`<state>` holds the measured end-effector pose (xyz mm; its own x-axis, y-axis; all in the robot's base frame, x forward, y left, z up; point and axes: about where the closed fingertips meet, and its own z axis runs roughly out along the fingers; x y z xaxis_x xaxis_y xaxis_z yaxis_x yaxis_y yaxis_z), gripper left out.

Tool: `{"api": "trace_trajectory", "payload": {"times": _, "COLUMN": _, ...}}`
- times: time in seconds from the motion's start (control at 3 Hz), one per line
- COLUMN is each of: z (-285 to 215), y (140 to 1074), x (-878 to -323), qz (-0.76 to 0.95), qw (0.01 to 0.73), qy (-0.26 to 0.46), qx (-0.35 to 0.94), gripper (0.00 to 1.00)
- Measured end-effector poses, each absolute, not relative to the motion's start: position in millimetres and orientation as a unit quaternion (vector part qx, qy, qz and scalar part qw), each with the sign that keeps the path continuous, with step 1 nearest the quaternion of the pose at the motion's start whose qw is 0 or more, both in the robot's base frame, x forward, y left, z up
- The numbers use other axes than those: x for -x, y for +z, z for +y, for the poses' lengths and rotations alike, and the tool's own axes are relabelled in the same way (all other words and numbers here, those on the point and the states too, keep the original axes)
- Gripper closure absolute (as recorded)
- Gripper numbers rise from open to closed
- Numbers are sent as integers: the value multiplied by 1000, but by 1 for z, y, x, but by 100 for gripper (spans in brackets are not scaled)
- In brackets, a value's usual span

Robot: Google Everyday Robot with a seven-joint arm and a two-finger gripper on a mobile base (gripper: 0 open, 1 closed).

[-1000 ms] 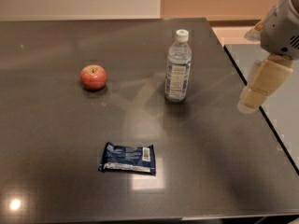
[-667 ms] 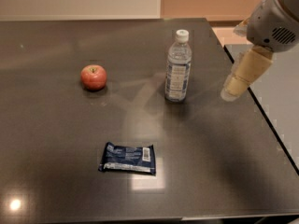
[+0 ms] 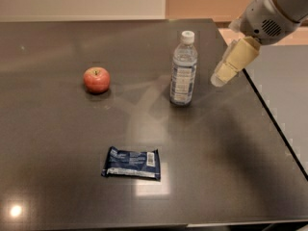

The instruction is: Knock blue plastic bottle over

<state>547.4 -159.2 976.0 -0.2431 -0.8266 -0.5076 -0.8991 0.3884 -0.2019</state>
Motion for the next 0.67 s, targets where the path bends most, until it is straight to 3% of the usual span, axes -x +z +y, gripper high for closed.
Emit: {"api": "trace_trajectory", "payload": {"times": 0.67, "z": -138, "y": 954, "x": -575, "qz": 775, "qw": 283, "qy": 111, "qx": 554, "gripper": 0}}
